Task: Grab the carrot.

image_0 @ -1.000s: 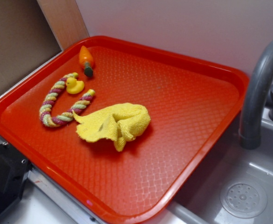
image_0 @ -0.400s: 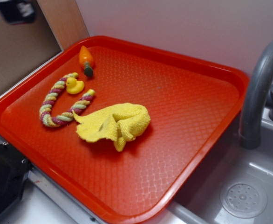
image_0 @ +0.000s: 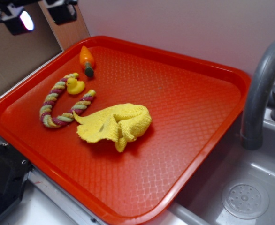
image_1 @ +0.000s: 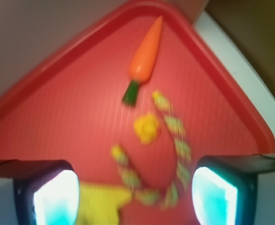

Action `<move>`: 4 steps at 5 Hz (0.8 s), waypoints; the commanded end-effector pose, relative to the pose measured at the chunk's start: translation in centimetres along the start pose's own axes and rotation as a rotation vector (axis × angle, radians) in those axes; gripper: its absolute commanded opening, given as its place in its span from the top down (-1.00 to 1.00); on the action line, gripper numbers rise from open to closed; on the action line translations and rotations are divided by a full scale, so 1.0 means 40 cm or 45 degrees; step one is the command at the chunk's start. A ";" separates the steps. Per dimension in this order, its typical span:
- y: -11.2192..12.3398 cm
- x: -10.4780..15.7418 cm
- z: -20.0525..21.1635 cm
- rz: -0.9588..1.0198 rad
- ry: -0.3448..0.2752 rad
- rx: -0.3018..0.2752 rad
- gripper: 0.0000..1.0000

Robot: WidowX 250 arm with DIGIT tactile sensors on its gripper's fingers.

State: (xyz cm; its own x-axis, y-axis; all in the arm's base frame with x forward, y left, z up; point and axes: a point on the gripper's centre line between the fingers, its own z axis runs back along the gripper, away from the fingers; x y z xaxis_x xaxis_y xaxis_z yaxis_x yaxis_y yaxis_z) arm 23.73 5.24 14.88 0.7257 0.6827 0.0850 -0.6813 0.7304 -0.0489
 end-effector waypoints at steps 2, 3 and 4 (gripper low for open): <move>0.024 0.171 -0.110 0.183 -0.279 0.063 -1.00; 0.031 0.190 -0.175 0.216 -0.265 0.097 -1.00; 0.021 0.195 -0.235 0.199 -0.193 0.085 -1.00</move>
State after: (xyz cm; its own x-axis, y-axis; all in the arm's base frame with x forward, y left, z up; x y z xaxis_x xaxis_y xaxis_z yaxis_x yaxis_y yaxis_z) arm 29.31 9.82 4.05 0.6084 0.7730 0.1799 -0.7886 0.6143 0.0272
